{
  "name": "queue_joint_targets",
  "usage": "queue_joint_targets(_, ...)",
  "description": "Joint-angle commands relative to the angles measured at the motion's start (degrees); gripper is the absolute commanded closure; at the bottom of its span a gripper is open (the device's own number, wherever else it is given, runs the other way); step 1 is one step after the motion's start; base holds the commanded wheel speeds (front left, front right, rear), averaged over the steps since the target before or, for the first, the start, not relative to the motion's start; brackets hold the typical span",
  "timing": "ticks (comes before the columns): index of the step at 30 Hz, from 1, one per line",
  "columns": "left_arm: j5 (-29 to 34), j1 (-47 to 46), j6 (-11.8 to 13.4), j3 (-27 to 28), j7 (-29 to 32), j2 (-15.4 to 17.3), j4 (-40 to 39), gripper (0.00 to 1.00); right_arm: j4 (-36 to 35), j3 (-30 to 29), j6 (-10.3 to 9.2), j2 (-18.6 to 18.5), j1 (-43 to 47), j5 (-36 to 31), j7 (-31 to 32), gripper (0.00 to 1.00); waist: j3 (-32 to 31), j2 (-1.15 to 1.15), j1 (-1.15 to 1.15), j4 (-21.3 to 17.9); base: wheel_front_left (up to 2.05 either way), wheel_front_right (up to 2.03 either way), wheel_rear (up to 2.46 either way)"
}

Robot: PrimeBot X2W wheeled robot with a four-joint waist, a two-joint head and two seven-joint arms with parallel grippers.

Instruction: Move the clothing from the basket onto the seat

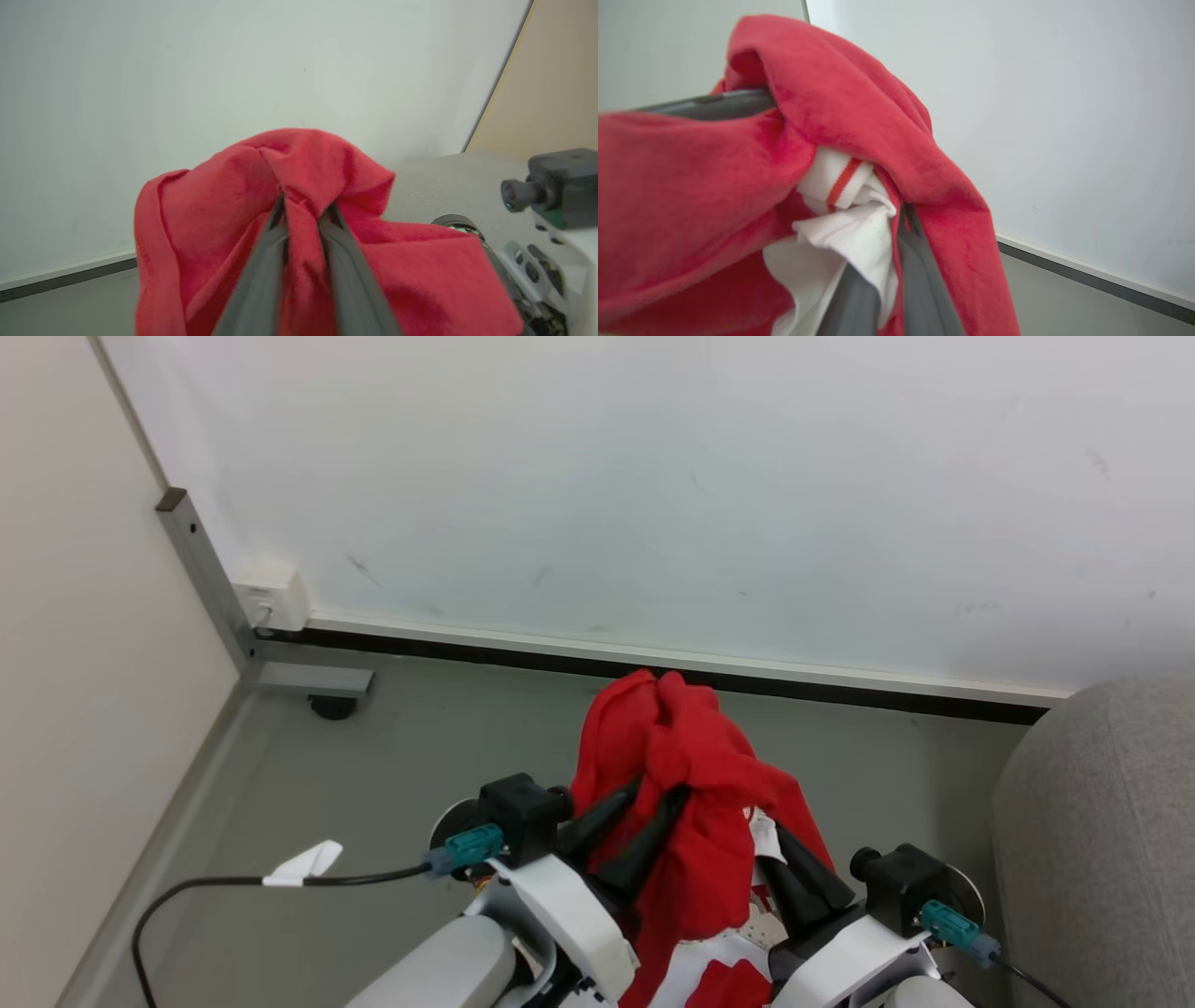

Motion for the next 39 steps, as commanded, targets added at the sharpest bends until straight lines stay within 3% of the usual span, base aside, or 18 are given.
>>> queue_joint_targets(1, 0.3, 0.0, 0.2, 0.2, 0.0, 0.5, 0.2, 0.0, -0.4, -0.4, -0.12, -0.2, 0.6, 0.3, 0.0, 1.0, 0.1, 0.0, 0.0, -0.6, 0.0, 0.0, 0.0)
queue_joint_targets(15, 1.5, -0.1, 0.7, -0.3, -0.6, 2.0, -0.3, 0.0, -3.7, -9.3, -0.12, -0.2, 1.0, -0.5, 0.0, 1.0, 0.2, 0.0, 0.0, -7.3, 0.0, 0.0, 0.0)
queue_joint_targets(21, 2.2, 0.5, 0.9, 0.1, -1.6, 2.3, -1.0, 0.0, -6.9, -14.2, -0.12, -0.3, 1.9, -2.8, 0.0, 1.0, 0.8, 0.0, 0.0, -13.4, 0.0, 0.0, 0.0)
queue_joint_targets(27, 3.4, 1.2, 1.2, 0.6, -2.2, 2.4, -0.5, 0.0, -12.0, -19.1, -0.12, -1.6, 4.1, 0.1, 0.0, 1.0, 1.9, 0.0, 0.0, -20.0, 0.0, 0.0, 0.0)
queue_joint_targets(39, 8.0, 3.5, -0.4, 3.7, -2.5, 2.0, -1.9, 0.0, -17.6, -22.9, -0.12, -3.9, 7.8, 2.9, 0.0, 1.0, 3.6, 0.0, 0.0, -31.7, 0.0, 0.0, 0.0)
